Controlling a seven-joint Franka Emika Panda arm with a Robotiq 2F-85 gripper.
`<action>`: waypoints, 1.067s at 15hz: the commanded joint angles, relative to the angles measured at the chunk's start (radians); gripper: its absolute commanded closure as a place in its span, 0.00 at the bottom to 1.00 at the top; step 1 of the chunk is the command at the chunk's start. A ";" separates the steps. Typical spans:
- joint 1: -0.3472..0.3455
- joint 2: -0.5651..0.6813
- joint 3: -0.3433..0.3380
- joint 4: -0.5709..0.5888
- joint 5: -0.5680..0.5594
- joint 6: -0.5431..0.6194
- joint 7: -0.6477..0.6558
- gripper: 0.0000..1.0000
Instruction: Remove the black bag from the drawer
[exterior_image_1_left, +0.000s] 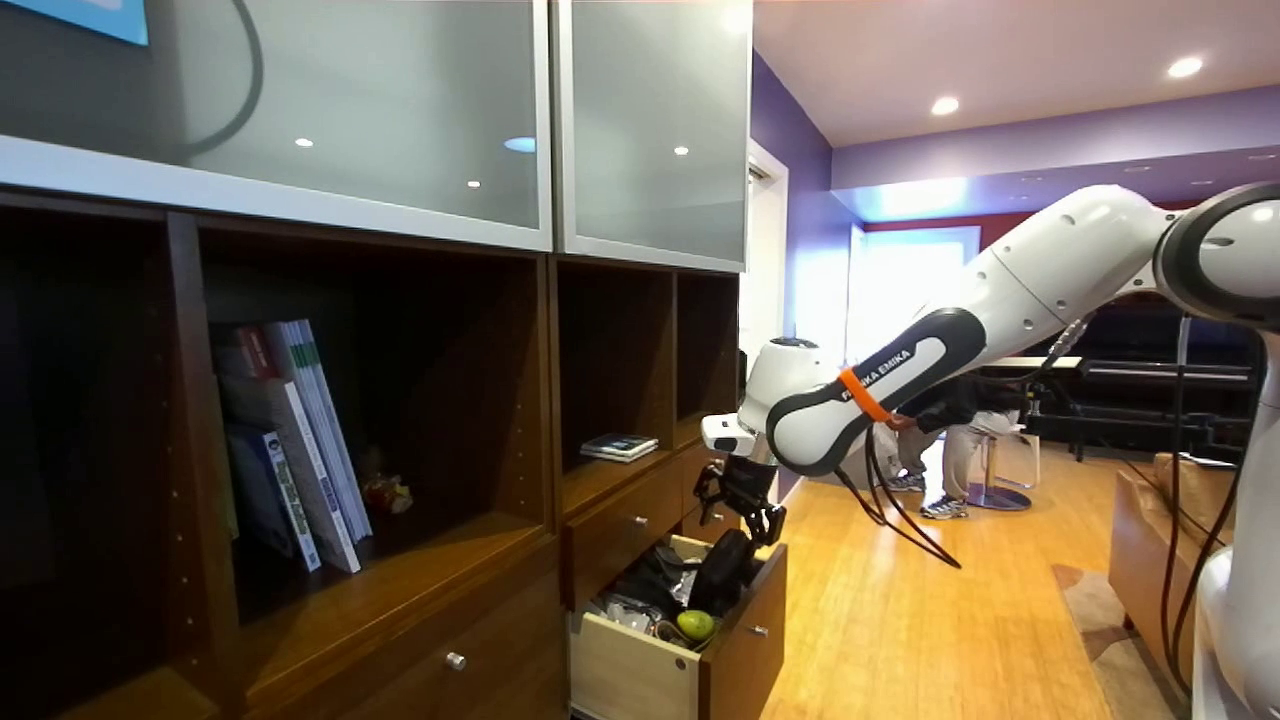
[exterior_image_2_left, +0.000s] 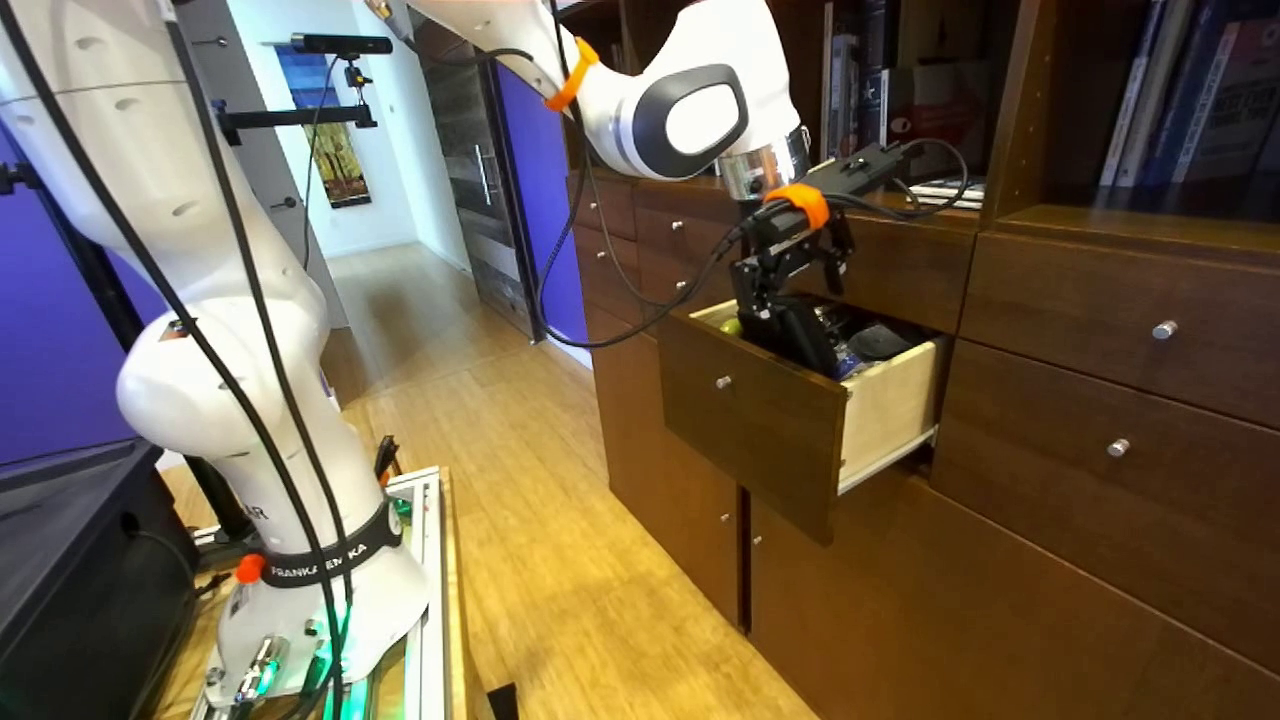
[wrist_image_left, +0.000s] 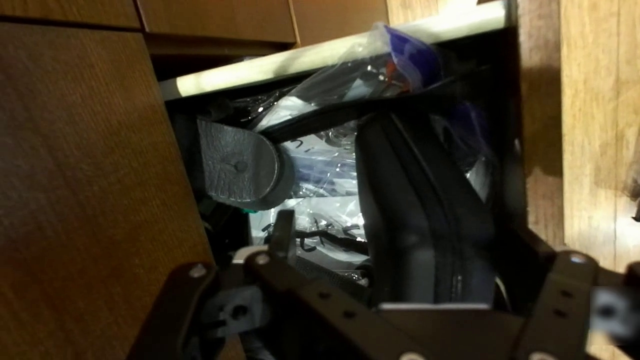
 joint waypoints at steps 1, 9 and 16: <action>0.000 0.004 0.000 -0.005 -0.033 -0.007 0.019 0.34; 0.001 -0.012 0.000 -0.004 -0.018 -0.060 0.008 0.77; 0.011 -0.101 -0.019 0.034 0.119 -0.229 -0.010 0.78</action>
